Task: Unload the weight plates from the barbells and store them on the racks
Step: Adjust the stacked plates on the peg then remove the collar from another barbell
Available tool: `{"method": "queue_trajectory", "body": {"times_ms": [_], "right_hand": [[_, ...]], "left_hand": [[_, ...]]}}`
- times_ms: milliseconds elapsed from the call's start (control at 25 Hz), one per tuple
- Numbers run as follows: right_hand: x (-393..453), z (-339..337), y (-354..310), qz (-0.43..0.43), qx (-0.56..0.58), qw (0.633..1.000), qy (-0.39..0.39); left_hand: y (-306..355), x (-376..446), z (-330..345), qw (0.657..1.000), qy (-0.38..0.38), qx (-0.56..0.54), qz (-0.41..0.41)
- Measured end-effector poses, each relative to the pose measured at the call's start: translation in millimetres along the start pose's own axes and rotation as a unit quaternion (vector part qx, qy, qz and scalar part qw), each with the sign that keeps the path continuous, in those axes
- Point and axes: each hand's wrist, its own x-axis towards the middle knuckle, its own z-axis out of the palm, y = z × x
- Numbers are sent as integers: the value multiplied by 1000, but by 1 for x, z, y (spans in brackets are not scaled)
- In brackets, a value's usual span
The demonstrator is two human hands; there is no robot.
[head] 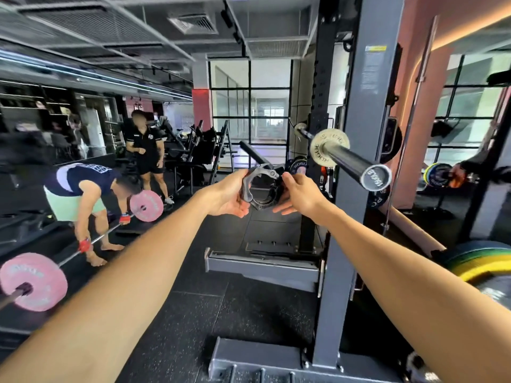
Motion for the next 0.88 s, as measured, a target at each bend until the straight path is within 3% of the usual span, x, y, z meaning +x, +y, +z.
{"method": "queue_trajectory", "body": {"times_ms": [600,880], "right_hand": [[-126,-132,-29,-25,-34,995,90],[-116,-167,-25,-1,-32,993,111]], "left_hand": [[52,-64,155,995,-66,19,71],[72,-32,197,998,24,-48,25]]}}
